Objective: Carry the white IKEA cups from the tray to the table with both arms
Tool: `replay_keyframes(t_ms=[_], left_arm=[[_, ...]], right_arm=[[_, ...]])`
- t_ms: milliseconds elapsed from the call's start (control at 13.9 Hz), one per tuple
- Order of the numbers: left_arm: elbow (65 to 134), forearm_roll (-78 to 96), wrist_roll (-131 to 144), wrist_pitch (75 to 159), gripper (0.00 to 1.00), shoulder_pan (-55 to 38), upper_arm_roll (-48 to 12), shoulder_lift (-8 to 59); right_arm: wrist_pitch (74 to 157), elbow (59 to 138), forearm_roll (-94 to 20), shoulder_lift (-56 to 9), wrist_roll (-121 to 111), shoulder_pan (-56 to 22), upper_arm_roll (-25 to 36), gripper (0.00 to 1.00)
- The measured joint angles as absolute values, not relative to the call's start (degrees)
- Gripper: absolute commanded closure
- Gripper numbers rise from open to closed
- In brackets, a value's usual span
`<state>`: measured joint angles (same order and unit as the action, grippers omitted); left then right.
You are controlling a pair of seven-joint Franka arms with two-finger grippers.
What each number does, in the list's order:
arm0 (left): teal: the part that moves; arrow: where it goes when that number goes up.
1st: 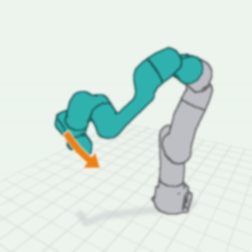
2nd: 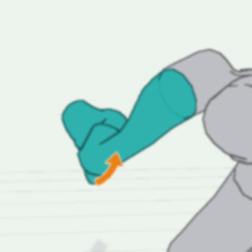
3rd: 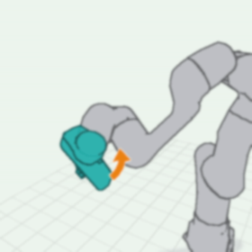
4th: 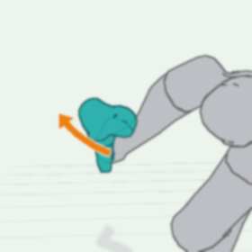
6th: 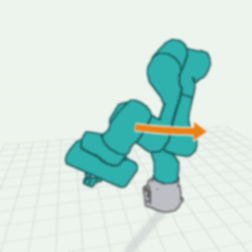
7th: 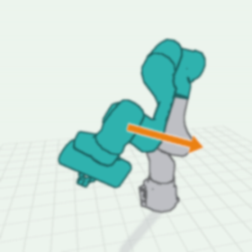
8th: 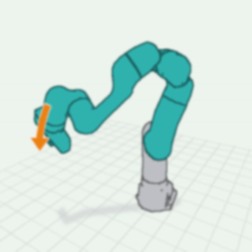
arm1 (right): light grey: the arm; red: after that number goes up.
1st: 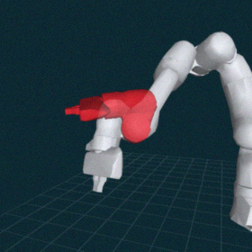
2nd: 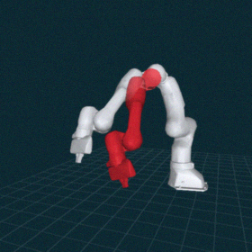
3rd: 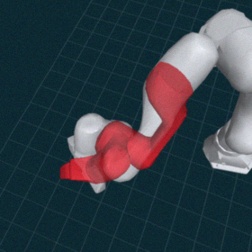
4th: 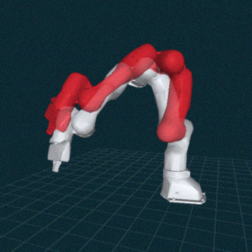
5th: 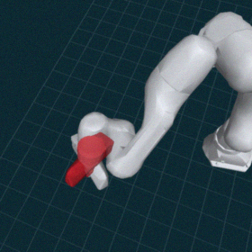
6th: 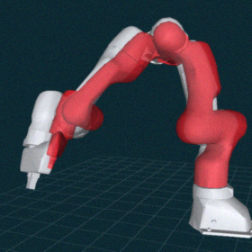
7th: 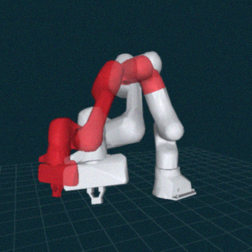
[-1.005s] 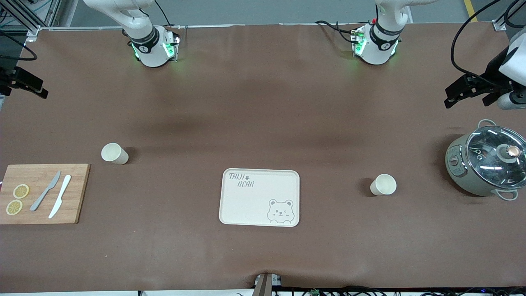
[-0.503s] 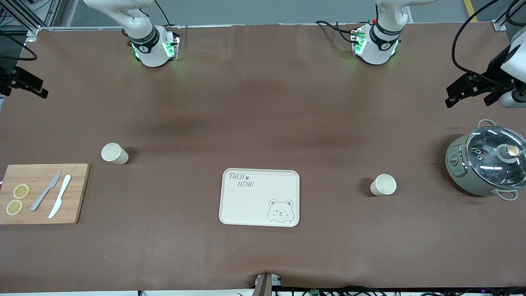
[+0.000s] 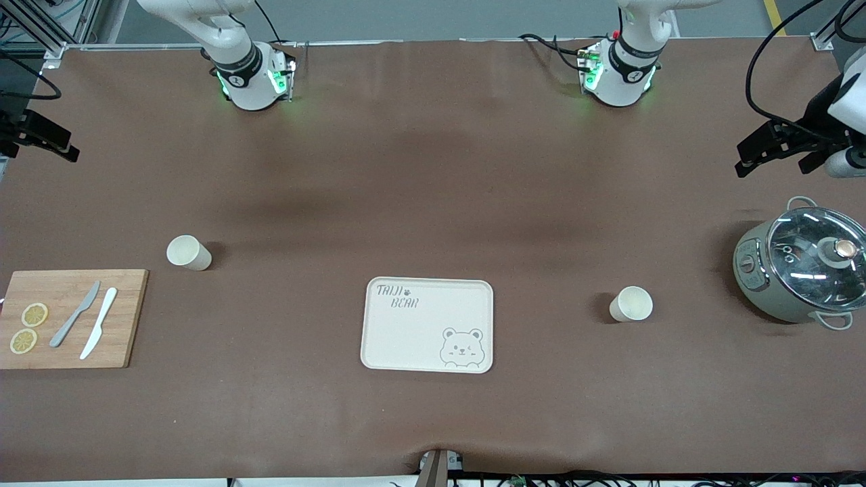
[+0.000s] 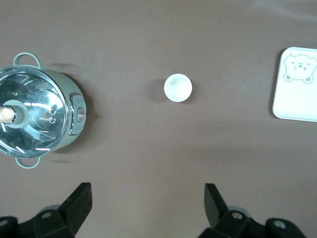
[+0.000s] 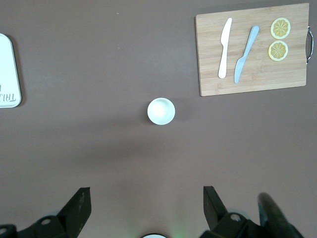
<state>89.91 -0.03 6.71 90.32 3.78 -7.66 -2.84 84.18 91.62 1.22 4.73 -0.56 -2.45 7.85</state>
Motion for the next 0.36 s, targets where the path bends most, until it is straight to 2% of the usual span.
replay_keyframes(t_ms=[359], left_arm=[[89.4, 0.0, 6.7, 90.3, 0.00, 3.8, -7.6, -2.6]], right_arm=[[84.2, 91.6, 1.2, 4.7, -0.6, -2.4, 7.8, 0.00]])
